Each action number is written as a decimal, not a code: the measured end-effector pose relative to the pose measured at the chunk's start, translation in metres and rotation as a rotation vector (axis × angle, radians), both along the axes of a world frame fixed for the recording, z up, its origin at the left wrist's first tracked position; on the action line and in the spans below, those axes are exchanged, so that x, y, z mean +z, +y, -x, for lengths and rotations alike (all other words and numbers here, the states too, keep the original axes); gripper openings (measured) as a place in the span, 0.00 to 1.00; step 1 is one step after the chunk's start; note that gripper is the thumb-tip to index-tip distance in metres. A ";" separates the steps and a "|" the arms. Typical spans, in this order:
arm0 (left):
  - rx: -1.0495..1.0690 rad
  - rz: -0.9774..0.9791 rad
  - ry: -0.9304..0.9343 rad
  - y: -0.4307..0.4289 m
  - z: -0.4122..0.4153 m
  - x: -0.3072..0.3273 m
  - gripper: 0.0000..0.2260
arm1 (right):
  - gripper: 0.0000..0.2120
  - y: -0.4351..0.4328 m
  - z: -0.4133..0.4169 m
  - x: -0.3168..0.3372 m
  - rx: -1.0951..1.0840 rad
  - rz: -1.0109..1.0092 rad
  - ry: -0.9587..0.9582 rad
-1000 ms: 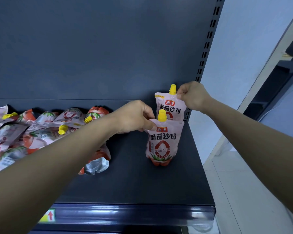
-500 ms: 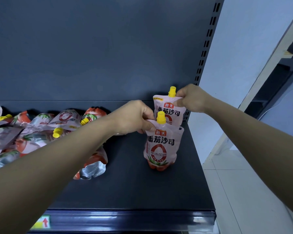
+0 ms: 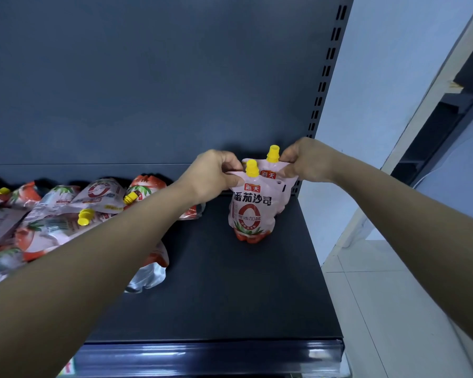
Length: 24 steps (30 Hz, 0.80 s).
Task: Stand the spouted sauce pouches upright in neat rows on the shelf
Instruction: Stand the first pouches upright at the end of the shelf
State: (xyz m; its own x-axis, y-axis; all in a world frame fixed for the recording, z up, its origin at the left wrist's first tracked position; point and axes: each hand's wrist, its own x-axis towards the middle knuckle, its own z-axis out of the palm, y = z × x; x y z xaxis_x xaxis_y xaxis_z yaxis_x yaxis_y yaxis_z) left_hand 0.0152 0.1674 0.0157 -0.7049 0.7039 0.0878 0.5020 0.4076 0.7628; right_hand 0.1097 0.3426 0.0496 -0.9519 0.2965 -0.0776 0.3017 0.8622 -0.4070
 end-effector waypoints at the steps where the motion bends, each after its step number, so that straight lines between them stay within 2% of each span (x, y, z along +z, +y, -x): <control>1: 0.004 0.006 -0.001 -0.001 0.000 0.000 0.05 | 0.09 -0.001 -0.001 0.000 -0.001 -0.007 -0.003; 6: -0.024 0.039 -0.064 -0.007 -0.002 0.000 0.11 | 0.11 -0.003 -0.005 0.004 0.015 -0.049 -0.021; 10: -0.054 0.089 -0.038 -0.015 -0.004 0.007 0.15 | 0.15 -0.008 -0.006 0.013 0.007 -0.075 -0.033; 15: -0.043 0.117 0.018 -0.029 -0.003 0.016 0.20 | 0.15 -0.020 -0.007 0.026 0.027 -0.098 -0.022; 18: 0.004 0.098 0.066 -0.044 0.004 0.022 0.19 | 0.17 -0.031 -0.006 0.038 0.011 -0.114 0.087; 22: 0.072 0.080 0.088 -0.069 0.012 0.029 0.15 | 0.13 -0.064 0.006 0.053 0.029 -0.091 0.341; 24: 0.116 0.096 0.114 -0.084 0.013 0.032 0.13 | 0.11 -0.085 0.016 0.055 0.083 -0.100 0.393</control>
